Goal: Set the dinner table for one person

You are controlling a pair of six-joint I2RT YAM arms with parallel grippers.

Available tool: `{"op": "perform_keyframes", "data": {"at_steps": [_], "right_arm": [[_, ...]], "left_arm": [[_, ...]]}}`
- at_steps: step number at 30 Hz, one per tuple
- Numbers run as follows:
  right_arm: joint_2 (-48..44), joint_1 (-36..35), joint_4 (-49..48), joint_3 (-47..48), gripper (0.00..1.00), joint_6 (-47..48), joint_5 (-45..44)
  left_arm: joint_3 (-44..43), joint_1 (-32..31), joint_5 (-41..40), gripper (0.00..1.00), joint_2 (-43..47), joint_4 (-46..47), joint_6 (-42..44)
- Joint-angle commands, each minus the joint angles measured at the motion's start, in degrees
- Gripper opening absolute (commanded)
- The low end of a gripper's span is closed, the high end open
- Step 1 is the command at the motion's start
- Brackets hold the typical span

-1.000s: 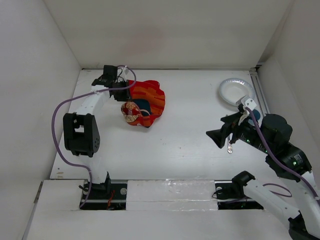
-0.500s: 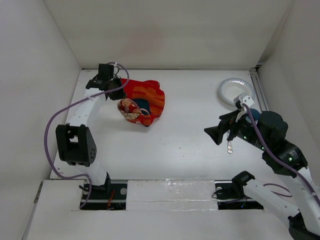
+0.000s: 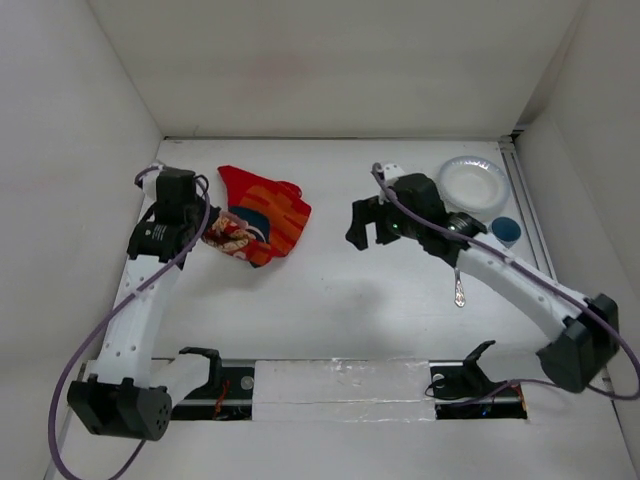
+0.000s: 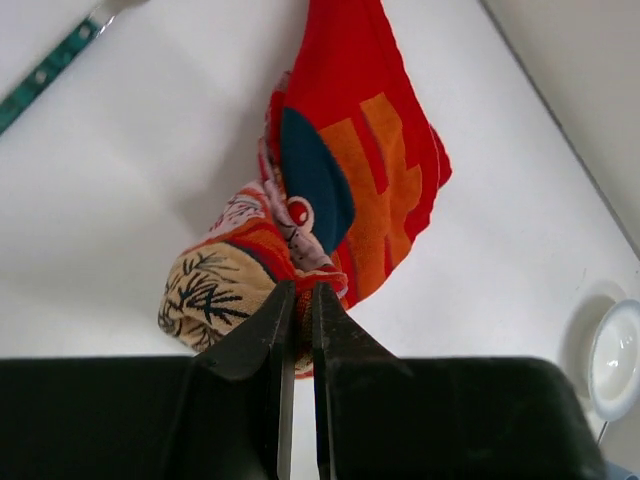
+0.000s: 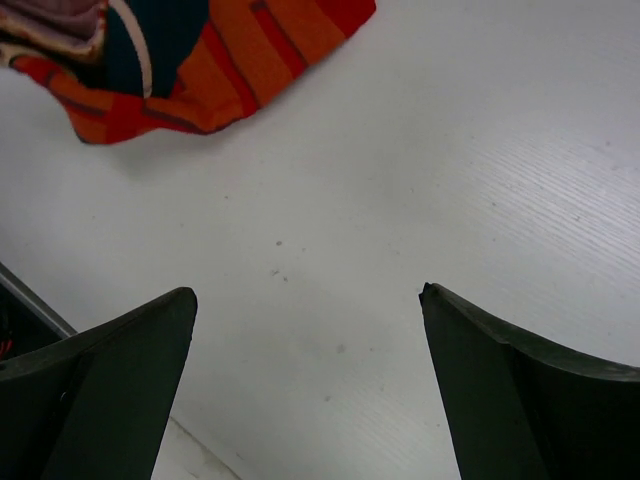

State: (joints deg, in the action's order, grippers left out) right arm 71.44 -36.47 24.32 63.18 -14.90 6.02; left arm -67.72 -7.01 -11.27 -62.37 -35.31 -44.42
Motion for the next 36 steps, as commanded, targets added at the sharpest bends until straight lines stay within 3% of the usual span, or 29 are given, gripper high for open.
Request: {"op": "perform_keyframes", "data": {"at_steps": [1, 11, 15, 23, 36], "right_arm": [[9.54, -3.33, -7.79, 10.87, 1.00, -0.57, -2.07], [32.26, -4.93, -7.79, 24.00, 1.00, -2.33, 3.99], [39.10, -4.93, -13.33, 25.49, 0.97, -6.80, 8.66], [49.40, -3.70, -14.03, 31.74, 0.94, -10.59, 8.13], [60.48, 2.37, -19.47, 35.53, 0.77, -18.67, 18.84]], "left_arm": [[5.91, 0.24, -1.13, 0.00, 3.29, -0.73, -5.50], [14.46, 0.24, 1.51, 0.00, 8.93, -0.64, -6.64], [16.04, 0.24, 3.35, 0.00, 9.45, 0.42, -5.41], [17.10, 0.24, 3.88, 0.00, 9.99, 0.94, -3.83], [16.57, 0.24, 4.50, 0.00, 10.60, 0.94, -2.77]]}}
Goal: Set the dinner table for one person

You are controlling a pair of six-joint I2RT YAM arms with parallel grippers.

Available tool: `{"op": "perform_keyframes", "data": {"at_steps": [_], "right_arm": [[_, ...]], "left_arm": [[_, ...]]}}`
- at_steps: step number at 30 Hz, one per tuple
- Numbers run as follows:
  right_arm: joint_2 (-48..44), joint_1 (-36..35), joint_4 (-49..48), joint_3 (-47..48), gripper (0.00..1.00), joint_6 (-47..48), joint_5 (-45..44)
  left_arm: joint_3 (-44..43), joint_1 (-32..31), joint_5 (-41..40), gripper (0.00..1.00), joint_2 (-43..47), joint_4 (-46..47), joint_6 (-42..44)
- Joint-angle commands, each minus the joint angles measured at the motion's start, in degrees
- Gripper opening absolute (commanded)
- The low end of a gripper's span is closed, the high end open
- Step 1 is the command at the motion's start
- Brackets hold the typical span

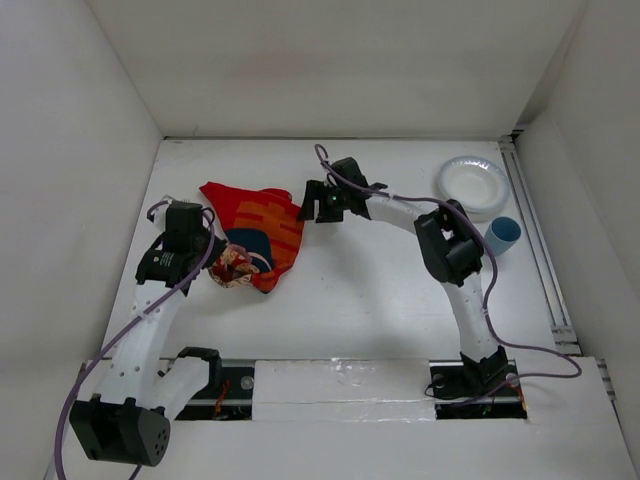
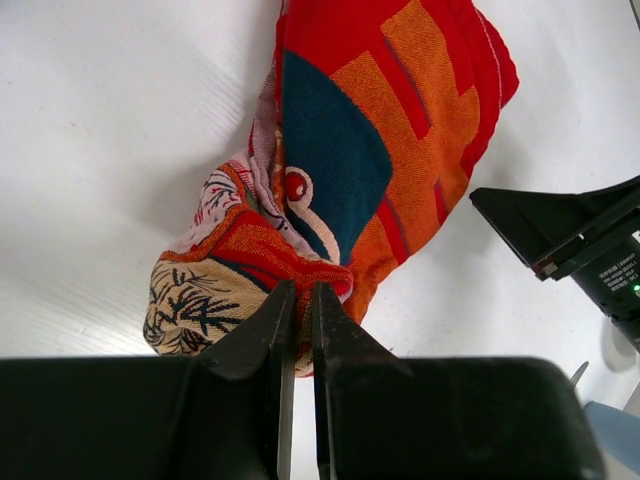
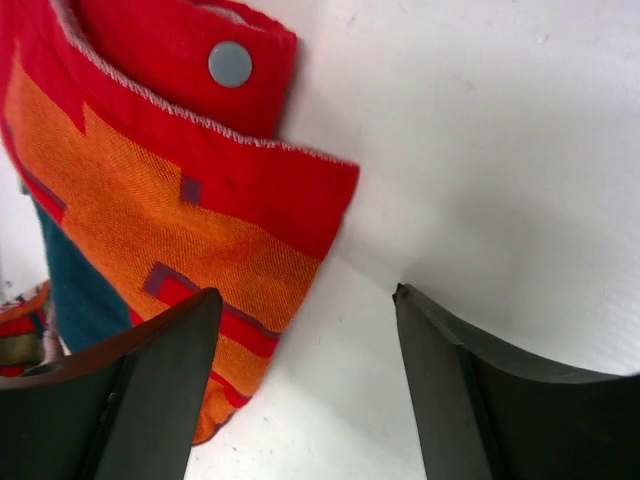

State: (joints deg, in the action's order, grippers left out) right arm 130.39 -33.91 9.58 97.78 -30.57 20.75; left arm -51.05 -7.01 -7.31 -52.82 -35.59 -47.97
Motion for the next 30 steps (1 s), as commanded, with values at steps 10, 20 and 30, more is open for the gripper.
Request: {"op": "perform_keyframes", "data": {"at_steps": [10, 20, 30], "right_arm": [[4.79, -0.19, -9.50, 2.24, 0.65, -7.67, 10.10], [6.37, -0.19, -13.98, 1.63, 0.00, -11.97, 12.12], [-2.24, 2.88, 10.78, 16.81, 0.00, 4.54, 3.87]], "left_arm": [[-0.11, 0.24, 1.60, 0.00, 1.05, 2.37, 0.77], [-0.11, 0.24, 2.65, 0.00, 1.05, 2.89, 0.77], [-19.67, 0.24, 5.92, 0.00, -11.76, 6.94, 6.13]]}}
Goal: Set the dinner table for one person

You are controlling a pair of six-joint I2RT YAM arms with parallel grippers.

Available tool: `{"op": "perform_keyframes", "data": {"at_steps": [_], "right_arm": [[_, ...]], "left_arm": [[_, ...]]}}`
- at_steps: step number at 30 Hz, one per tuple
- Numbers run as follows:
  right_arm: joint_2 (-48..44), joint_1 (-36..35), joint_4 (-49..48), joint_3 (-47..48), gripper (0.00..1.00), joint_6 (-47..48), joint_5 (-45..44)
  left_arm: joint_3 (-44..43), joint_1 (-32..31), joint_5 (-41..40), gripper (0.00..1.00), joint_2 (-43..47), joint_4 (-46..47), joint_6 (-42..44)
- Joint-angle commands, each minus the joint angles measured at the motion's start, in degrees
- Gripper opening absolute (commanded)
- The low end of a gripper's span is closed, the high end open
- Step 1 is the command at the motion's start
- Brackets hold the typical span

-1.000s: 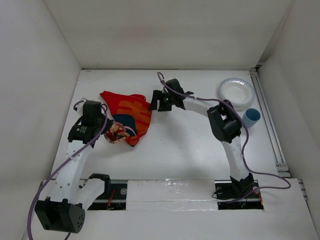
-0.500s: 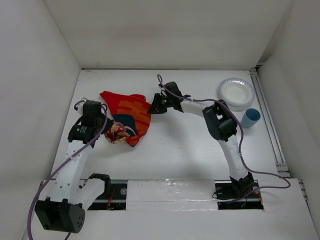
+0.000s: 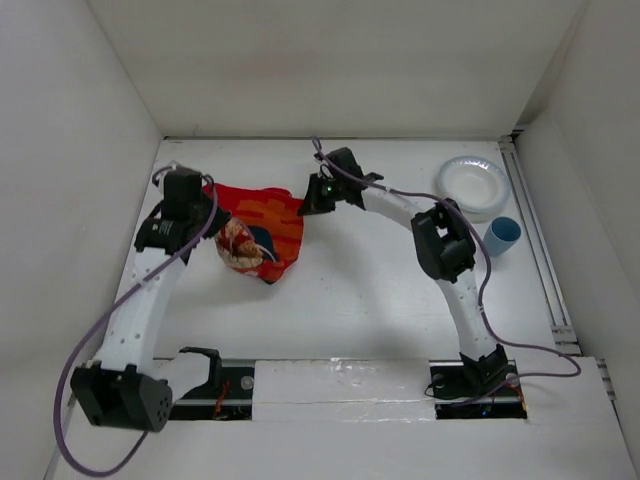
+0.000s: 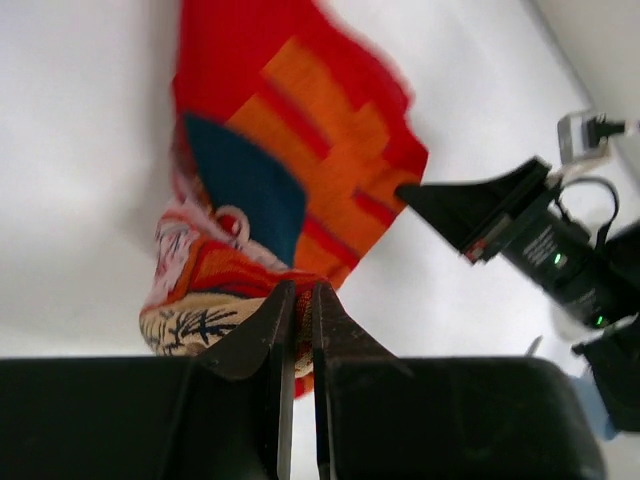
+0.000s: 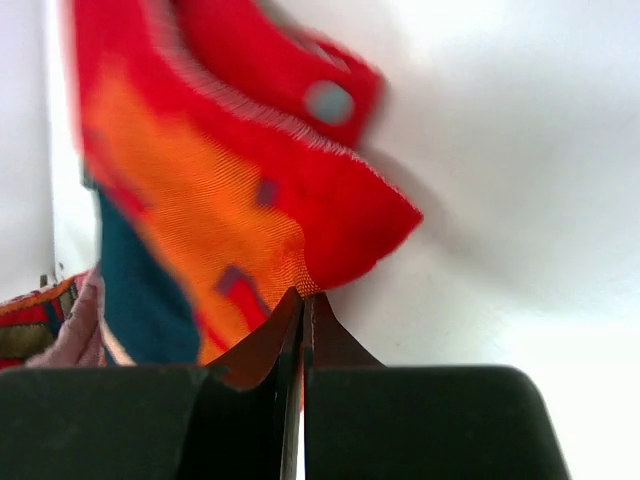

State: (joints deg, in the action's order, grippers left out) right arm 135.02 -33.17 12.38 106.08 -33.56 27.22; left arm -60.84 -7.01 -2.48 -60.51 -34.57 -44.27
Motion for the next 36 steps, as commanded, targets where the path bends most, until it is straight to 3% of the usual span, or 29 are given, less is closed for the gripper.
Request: {"op": "perform_keyframes", "data": {"at_steps": [1, 3, 5, 8, 10, 15, 17, 19, 29, 32, 35, 36], "right_arm": [[-7.92, 3.97, 10.62, 10.35, 0.00, 8.50, -4.18], [-15.98, 6.17, 13.98, 9.07, 0.00, 8.51, -11.44], [-29.63, 10.11, 9.71, -0.89, 0.00, 5.98, -16.65], [-45.83, 14.95, 10.19, -8.51, 0.00, 4.73, -27.20], [-52.37, 16.38, 12.14, -13.52, 0.00, 4.73, -32.21], [-64.78, 17.26, 12.14, -20.65, 0.00, 7.01, -28.73], [-66.20, 17.26, 12.14, -20.65, 0.00, 7.55, -24.62], [-65.59, 17.26, 14.32, -17.42, 0.00, 9.12, -23.80], [-62.61, 18.48, 17.24, -13.63, 0.00, 12.99, -21.08], [-57.87, 19.19, 17.85, -9.68, 0.00, 15.10, -19.14], [-51.02, 21.56, 20.75, -1.52, 0.00, 17.30, -16.95], [-47.34, 23.05, 20.75, 0.77, 0.00, 17.30, -15.63]], "left_arm": [[-13.74, 0.24, -0.23, 0.00, -8.70, 4.96, 2.44], [-28.23, 0.24, -5.06, 0.00, -13.38, 1.98, 1.39], [-42.34, 3.03, -6.31, 0.00, -18.47, -3.21, -0.37], [-54.17, 8.57, -5.70, 0.00, -20.52, -9.89, -7.13], [-54.13, 14.11, -2.98, 0.00, -19.65, -10.61, -10.38], [-39.04, 14.83, 4.48, 0.00, -8.95, -0.25, -13.90], [-30.69, 14.83, 8.18, 0.00, -5.95, 2.64, -13.91], [-28.48, 14.83, 10.38, 0.00, -4.89, 3.45, -14.43], [-27.32, 14.83, 16.72, 0.00, -5.39, 3.72, -10.49], [-30.64, 14.83, 19.87, 0.00, -9.61, 5.64, -9.00], [-38.71, 14.83, 23.74, 0.00, -18.39, 7.84, -7.06], [-44.92, 14.83, 24.62, 0.00, -23.55, 7.85, -5.23]]}}
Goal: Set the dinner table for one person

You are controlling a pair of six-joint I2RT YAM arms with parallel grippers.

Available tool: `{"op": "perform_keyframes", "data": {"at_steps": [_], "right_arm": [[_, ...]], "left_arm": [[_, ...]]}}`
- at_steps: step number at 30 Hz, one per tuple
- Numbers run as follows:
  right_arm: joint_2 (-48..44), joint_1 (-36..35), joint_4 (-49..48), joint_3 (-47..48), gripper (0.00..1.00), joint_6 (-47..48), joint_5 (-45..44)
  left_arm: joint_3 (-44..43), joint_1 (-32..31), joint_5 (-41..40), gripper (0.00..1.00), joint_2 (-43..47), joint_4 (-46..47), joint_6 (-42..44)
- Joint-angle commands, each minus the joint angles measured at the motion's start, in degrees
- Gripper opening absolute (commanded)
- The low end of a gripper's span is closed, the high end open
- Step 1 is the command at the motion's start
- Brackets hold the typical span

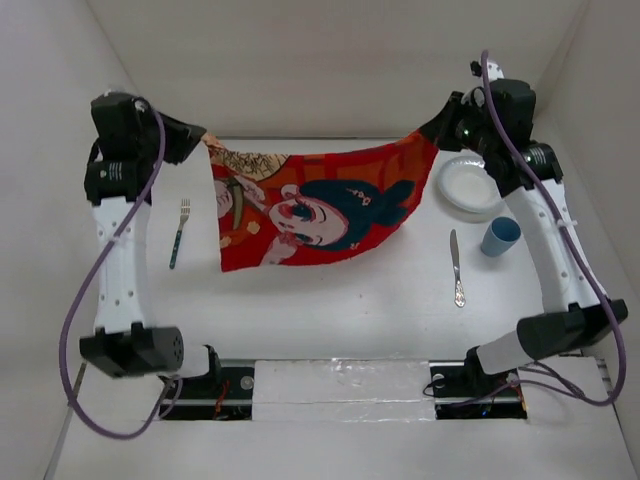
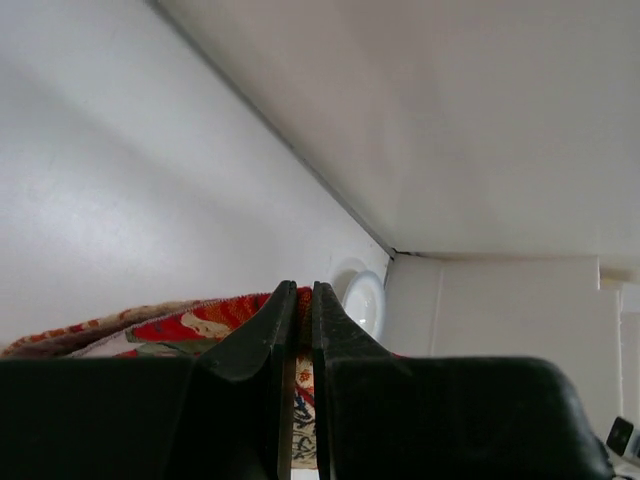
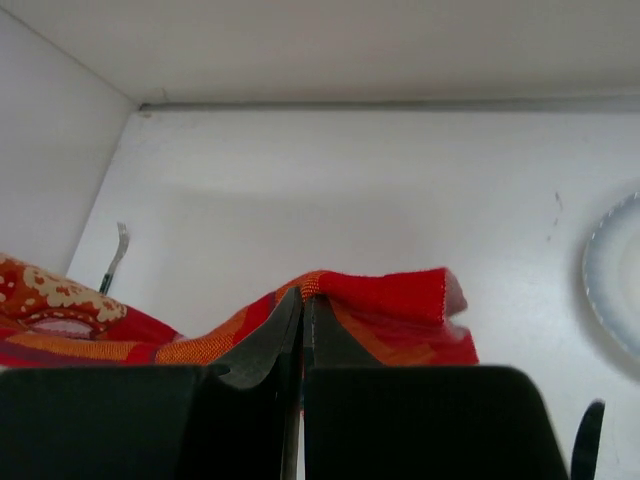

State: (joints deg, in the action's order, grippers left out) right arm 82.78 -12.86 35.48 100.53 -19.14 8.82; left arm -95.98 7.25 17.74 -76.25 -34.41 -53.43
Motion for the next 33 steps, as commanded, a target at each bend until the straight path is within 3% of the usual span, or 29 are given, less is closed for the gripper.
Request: {"op": "perform_keyframes", "data": {"at_steps": [1, 5, 9, 14, 16, 17, 18, 20, 21, 22, 24, 25, 26, 28, 30, 33], "right_arm": [[6.85, 3.45, -1.65, 11.13, 0.00, 3.49, 4.26], [15.20, 5.91, 0.55, 23.29, 0.00, 5.24, 8.85], [18.73, 7.59, 0.55, 28.14, 0.00, 5.25, 12.54], [13.83, 7.07, -3.57, 16.22, 0.00, 5.78, 12.54], [5.15, 5.84, -9.89, -1.30, 0.00, 4.73, 11.84], [2.76, 5.83, -14.52, -5.65, 0.00, 3.59, 11.84], [0.73, 5.14, -15.70, -9.44, 0.02, 3.06, 11.31], [-5.66, 4.60, -16.93, -20.39, 0.17, 2.36, 10.78], [-8.14, 3.82, -16.94, -24.29, 0.46, 2.35, 11.30], [-10.95, 3.81, -16.94, -28.42, 0.61, 1.39, 11.31], [-22.80, 2.41, -17.73, -41.25, 0.76, -1.07, 10.61], [-27.54, 2.40, -19.12, -45.12, 0.88, -2.56, 8.78], [-32.29, 0.84, -20.70, -48.73, 0.97, -4.05, 7.98], [-41.28, -0.05, -18.19, -51.23, 1.00, -5.03, 5.17], [-40.87, -0.84, -12.23, -46.42, 1.00, -3.03, 4.54], [-37.01, -3.04, -11.23, -42.97, 1.00, -1.52, 2.70]], "left_arm": [[-13.14, 0.58, 6.33, 0.00, -10.39, 7.69, 4.64], [-26.43, 0.58, 8.81, 0.00, -19.45, 7.69, 7.19], [-25.76, 0.58, 11.61, 0.00, -19.91, 11.82, 7.81], [-2.23, -0.04, 9.25, 0.00, -6.15, 25.96, 8.34], [12.77, -0.65, 7.05, 0.00, -0.43, 28.34, 8.87], [16.67, -1.26, 5.48, 0.00, 1.78, 29.22, 8.87], [20.19, -1.27, 4.77, 0.00, 3.63, 30.01, 8.09], [28.87, -1.79, 1.71, 0.00, 8.56, 29.15, 7.46], [31.10, -1.80, 0.82, 0.20, 9.79, 28.10, 7.46], [32.95, -1.80, -0.15, 0.33, 11.02, 24.34, 7.46], [37.35, -1.80, -4.27, 0.63, 15.50, 20.81, 8.25], [37.36, -1.80, -6.12, 0.99, 17.26, 16.44, 9.12], [37.36, -1.80, -8.31, 1.00, 19.01, 14.13, 9.83], [32.81, -1.80, -14.64, 1.00, 23.50, 9.56, 11.32], [27.38, -1.80, -16.33, 1.00, 26.05, 6.30, 11.85], [24.54, -1.80, -11.34, 1.00, 25.28, 7.33, 11.33]]}}
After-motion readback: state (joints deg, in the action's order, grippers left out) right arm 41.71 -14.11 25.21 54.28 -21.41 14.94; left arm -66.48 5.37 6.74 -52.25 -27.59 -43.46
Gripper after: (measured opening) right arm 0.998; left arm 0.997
